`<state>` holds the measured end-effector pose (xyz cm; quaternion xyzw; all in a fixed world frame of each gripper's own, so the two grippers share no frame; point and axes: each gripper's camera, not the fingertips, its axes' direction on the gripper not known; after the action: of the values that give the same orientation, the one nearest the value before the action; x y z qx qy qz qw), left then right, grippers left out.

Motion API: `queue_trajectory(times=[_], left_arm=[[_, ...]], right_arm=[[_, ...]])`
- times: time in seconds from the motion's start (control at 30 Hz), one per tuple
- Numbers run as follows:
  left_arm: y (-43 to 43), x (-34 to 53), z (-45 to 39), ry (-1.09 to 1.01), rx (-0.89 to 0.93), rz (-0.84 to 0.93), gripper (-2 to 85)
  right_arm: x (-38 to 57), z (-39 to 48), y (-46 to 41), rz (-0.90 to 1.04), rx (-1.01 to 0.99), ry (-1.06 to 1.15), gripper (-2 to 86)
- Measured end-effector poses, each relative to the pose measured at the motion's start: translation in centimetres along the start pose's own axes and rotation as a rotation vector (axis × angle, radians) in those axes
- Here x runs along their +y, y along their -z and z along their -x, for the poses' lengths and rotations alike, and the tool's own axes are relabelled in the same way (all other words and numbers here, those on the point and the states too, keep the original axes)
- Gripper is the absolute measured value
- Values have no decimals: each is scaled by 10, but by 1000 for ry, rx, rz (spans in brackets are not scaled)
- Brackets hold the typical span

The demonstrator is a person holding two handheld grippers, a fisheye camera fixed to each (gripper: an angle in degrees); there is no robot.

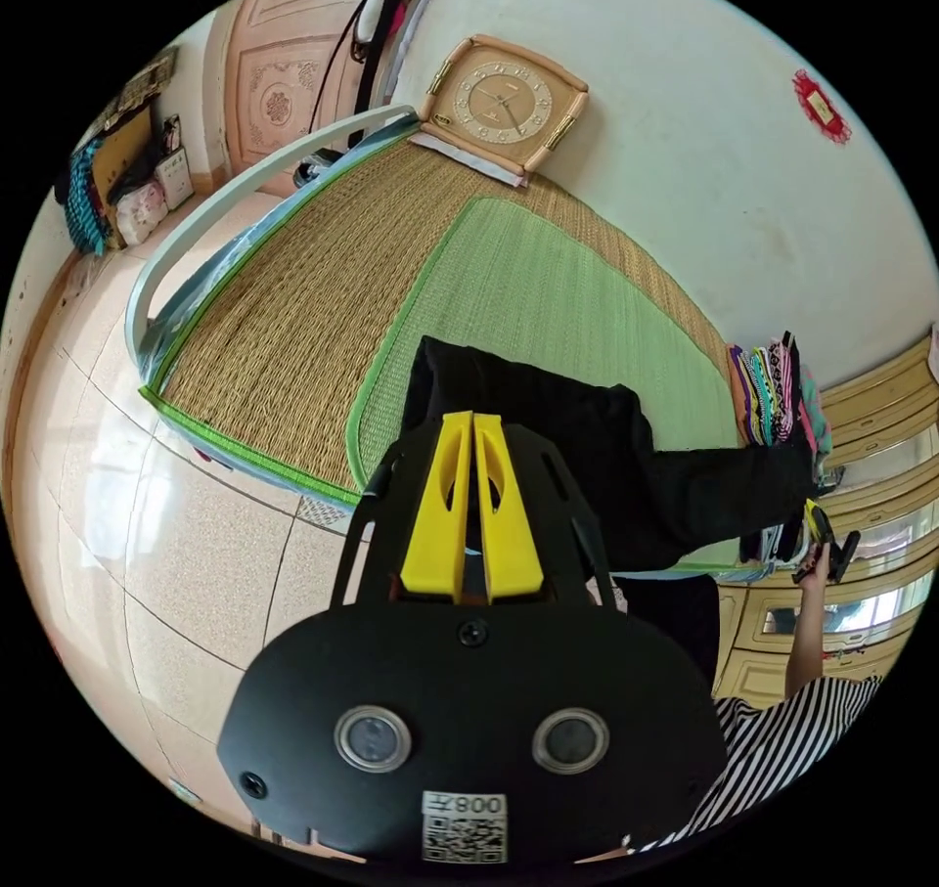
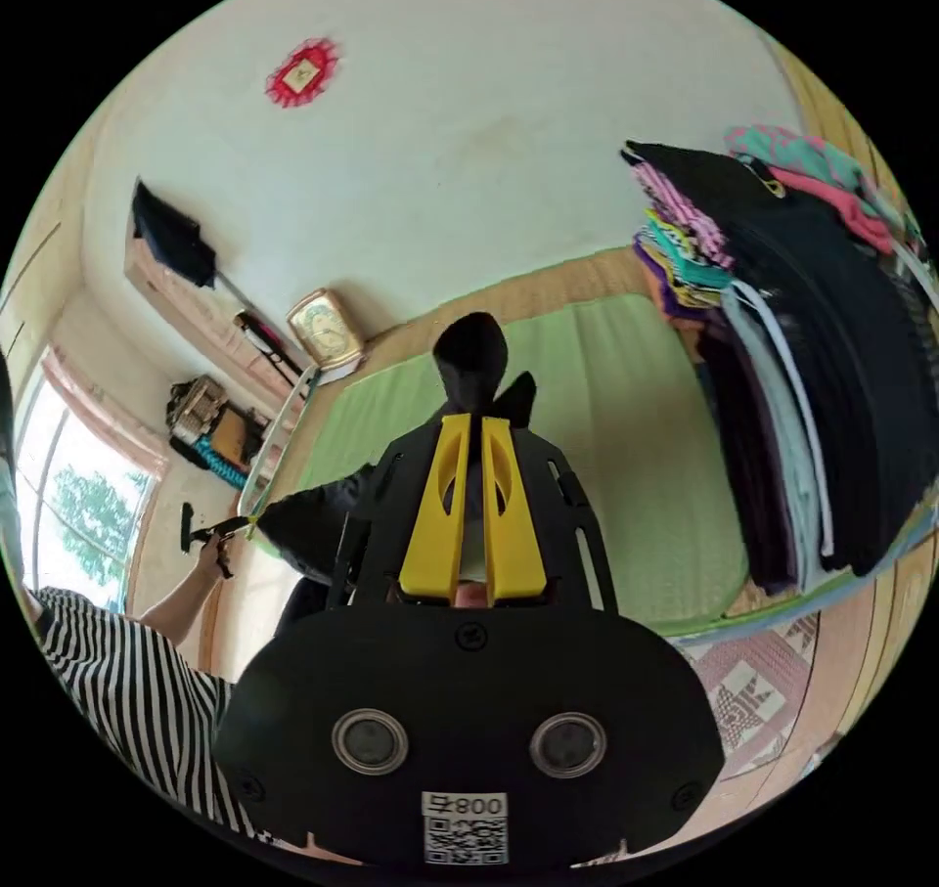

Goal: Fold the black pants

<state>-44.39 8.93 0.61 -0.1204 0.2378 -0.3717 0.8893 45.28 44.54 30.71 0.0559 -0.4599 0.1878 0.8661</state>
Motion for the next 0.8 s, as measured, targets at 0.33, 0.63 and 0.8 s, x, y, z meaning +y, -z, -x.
queue_trajectory(times=[0.33,0.63,0.8], left_arm=[[-22,26,12,37,214,124,80],[-41,41,51,228,349,203,92],[-41,34,75,310,403,197,97]], right_arm=[[44,-86,-36,171,92,-155,17],[75,-163,-53,185,3,-437,48],[85,-203,-51,170,7,-574,46]])
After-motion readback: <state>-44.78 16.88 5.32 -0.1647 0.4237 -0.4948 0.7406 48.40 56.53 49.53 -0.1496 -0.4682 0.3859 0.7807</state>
